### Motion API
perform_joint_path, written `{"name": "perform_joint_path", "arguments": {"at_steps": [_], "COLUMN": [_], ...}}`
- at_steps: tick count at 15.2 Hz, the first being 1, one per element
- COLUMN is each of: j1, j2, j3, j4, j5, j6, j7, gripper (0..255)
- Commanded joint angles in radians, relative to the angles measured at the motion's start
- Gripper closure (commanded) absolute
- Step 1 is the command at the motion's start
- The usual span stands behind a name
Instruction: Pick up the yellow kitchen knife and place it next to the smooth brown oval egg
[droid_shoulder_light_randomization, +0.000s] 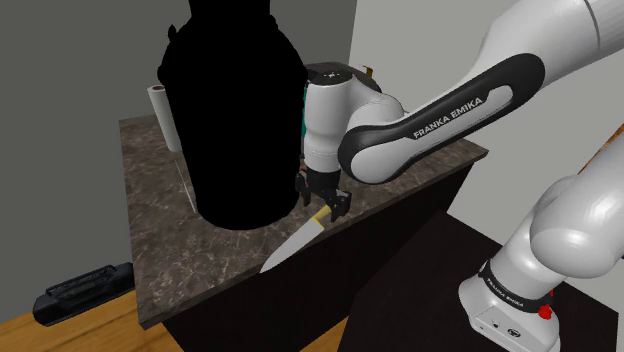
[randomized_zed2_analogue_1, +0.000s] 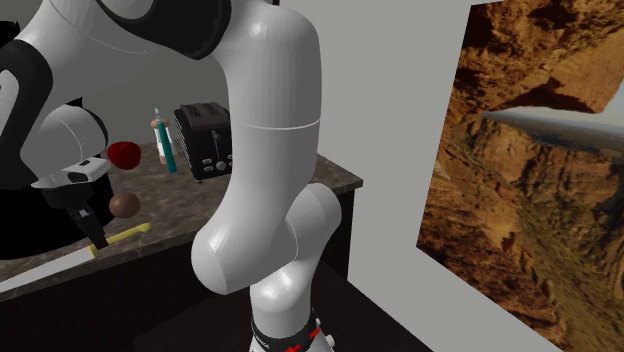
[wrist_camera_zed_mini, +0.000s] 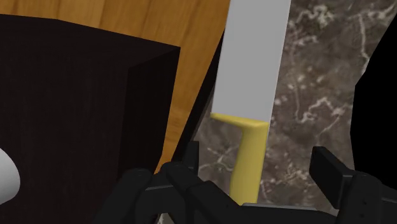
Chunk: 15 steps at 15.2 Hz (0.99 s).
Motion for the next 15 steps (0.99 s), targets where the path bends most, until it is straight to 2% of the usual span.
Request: {"name": "perform_joint_path", "arguments": {"at_steps": [1,3,7,15], "j1": [0.0,0.0,0.01,0.01], "j2": [0.0,0.0,-0.082,-0.082], "j3": [0.0,0.0,-0.013,-0.013], "j4": [0.0,0.0,0.063,0.063], "j5": [0.0,0.0,0.05,0.049], "j6": [0.0,0.0,-0.134,-0.134], "j7": [0.0,0.0,-0.038,-0.038], "gripper": [0,0,0,0]}}
